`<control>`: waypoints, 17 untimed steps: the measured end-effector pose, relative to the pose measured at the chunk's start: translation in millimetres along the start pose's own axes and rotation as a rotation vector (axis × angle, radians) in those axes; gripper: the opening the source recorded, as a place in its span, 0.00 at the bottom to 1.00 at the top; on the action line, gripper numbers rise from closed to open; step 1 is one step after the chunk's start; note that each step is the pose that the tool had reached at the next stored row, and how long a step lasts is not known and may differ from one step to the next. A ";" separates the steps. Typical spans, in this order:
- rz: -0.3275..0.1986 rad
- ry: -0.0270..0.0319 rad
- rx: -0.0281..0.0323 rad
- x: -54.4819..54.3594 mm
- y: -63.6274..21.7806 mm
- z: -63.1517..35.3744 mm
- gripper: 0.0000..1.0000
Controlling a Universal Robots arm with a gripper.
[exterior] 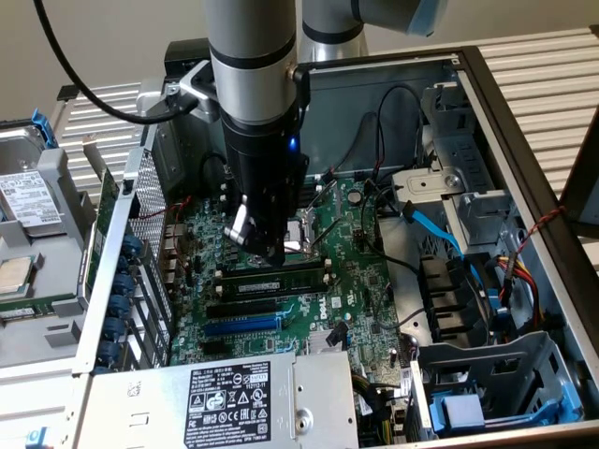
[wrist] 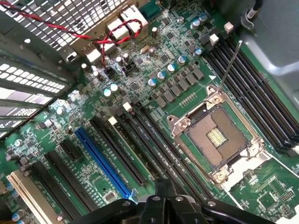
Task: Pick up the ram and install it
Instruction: 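Press down the ram until it locks into place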
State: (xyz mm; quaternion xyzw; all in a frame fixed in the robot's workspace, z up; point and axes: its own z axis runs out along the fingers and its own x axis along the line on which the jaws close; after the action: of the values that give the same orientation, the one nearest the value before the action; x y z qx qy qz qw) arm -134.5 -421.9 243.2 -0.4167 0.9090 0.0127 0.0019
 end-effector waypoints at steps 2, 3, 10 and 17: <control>0.026 -0.0002 0.0007 0.0 0.0 0.1 0.11; 0.039 -0.0002 0.0010 0.0 0.0 0.1 0.11; 0.134 -0.0015 0.0030 0.0 0.0 0.4 0.11; 0.230 -0.0033 0.0045 0.0 0.0 0.7 0.11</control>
State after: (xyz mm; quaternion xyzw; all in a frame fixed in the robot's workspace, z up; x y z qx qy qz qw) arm -134.5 -421.9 242.5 -0.3096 0.9508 0.0115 0.0029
